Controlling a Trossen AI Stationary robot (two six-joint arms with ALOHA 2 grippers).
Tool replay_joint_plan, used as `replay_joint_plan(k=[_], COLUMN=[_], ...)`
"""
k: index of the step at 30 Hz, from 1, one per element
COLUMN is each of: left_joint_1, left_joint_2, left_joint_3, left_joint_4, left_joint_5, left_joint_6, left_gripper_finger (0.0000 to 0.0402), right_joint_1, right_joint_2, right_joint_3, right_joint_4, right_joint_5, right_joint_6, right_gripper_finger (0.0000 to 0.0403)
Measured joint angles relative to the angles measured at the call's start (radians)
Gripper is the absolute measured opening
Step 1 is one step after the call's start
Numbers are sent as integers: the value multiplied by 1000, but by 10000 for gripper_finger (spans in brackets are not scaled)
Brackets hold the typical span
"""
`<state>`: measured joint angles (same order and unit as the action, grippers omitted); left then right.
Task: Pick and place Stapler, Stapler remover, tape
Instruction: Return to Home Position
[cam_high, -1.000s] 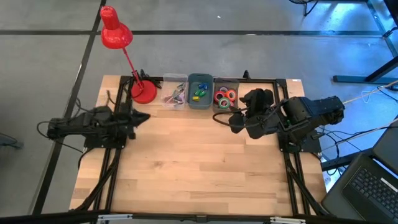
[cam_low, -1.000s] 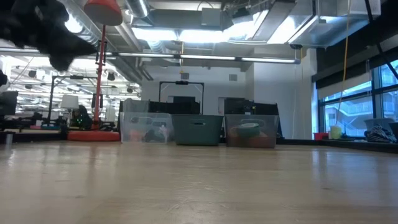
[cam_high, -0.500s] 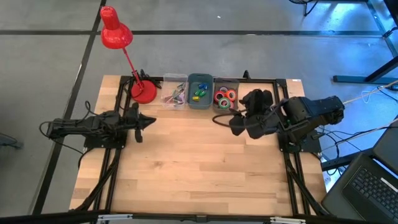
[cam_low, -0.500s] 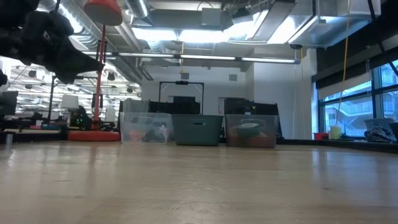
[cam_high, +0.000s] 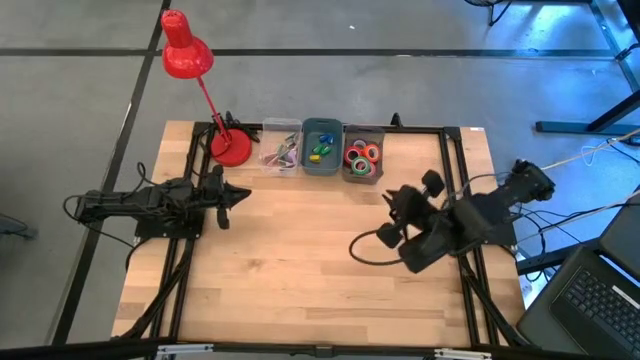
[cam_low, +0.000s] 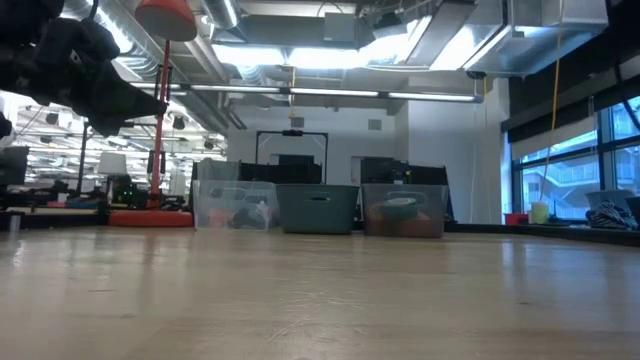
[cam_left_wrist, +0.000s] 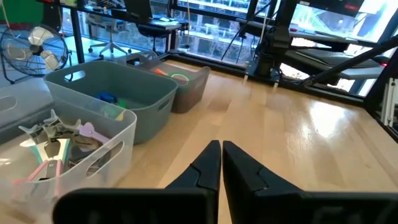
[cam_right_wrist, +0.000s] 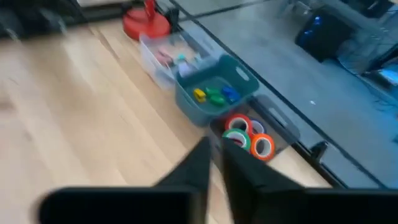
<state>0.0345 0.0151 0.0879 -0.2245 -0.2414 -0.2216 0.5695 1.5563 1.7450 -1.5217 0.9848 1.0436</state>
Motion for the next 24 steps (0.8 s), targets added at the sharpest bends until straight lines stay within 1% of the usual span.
replay_joint_plan(k=[2,4,5,7,10,12,14,16,18,21,24], left_joint_1=[0,0,0,0,0,0,0,0,0,0,0], left_joint_2=[0,0,0,0,0,0,0,0,1,0,1], left_joint_3=[0,0,0,0,0,0,0,0,0,0,0], left_joint_4=[0,0,0,0,-1,-1,-1,-1,-1,-1,-1], left_joint_5=[0,0,0,0,0,0,0,0,0,0,0], left_joint_6=[0,0,0,0,0,0,0,0,0,0,0], left_gripper_finger=[6,4,4,4,7,8,8,6,4,5,8], right_joint_1=[-13,-45,-67,-119,-203,-253,-298,-331,-345,-349,-363], right_joint_2=[-7,-23,-37,-71,-108,-125,-154,-211,-297,-447,-563], right_joint_3=[-92,-198,-256,-382,-591,-710,-811,-924,-1051,-1251,-1425], right_joint_4=[49,166,248,493,923,1106,1201,1278,1377,1575,1800], right_joint_5=[-4,-29,-69,-199,-453,-539,-563,-582,-590,-611,-642], right_joint_6=[-4,-71,-135,-301,-552,-644,-676,-694,-710,-727,-811], right_gripper_finger=[21,10,10,5,4,3,2,2,2,1,1])
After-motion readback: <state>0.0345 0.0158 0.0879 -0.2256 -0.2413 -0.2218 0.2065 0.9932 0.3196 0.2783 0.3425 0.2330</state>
